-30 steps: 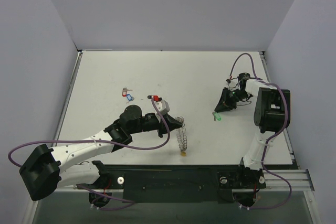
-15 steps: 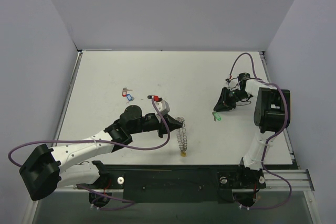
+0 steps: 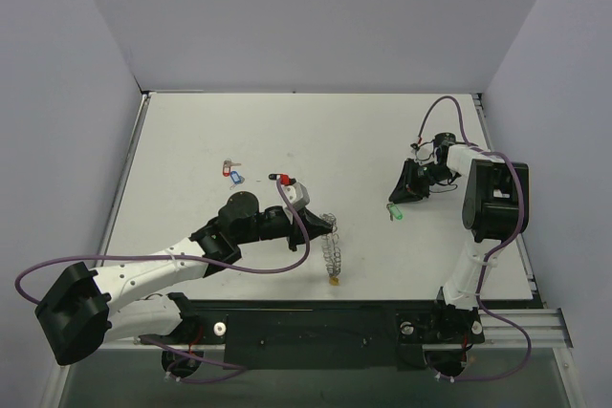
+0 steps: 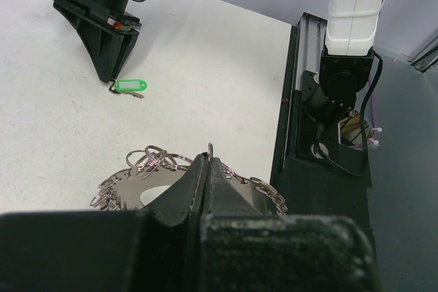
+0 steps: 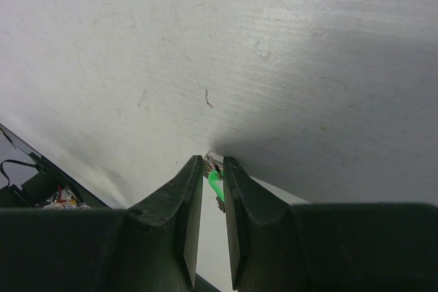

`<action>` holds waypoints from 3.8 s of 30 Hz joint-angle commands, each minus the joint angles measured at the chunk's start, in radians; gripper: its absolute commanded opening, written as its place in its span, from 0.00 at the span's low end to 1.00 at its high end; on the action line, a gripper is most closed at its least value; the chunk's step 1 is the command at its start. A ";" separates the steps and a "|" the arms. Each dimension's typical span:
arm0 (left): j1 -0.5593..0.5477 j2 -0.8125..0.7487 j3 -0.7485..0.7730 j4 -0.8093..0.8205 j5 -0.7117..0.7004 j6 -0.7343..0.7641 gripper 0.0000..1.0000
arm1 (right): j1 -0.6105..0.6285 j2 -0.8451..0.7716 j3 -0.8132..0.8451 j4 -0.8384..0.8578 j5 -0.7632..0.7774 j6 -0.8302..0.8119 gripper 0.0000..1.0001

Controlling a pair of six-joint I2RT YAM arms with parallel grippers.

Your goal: Put the keys on the keyring

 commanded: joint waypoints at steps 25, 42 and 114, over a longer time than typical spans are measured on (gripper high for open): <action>-0.005 -0.004 0.025 0.041 0.001 -0.010 0.00 | 0.011 0.012 0.015 -0.059 -0.018 -0.025 0.16; -0.005 -0.001 0.028 0.039 0.001 -0.012 0.00 | 0.003 0.009 0.012 -0.043 -0.037 0.001 0.15; -0.005 0.013 0.033 0.030 0.004 -0.009 0.00 | -0.011 0.063 0.071 -0.186 -0.083 -0.164 0.13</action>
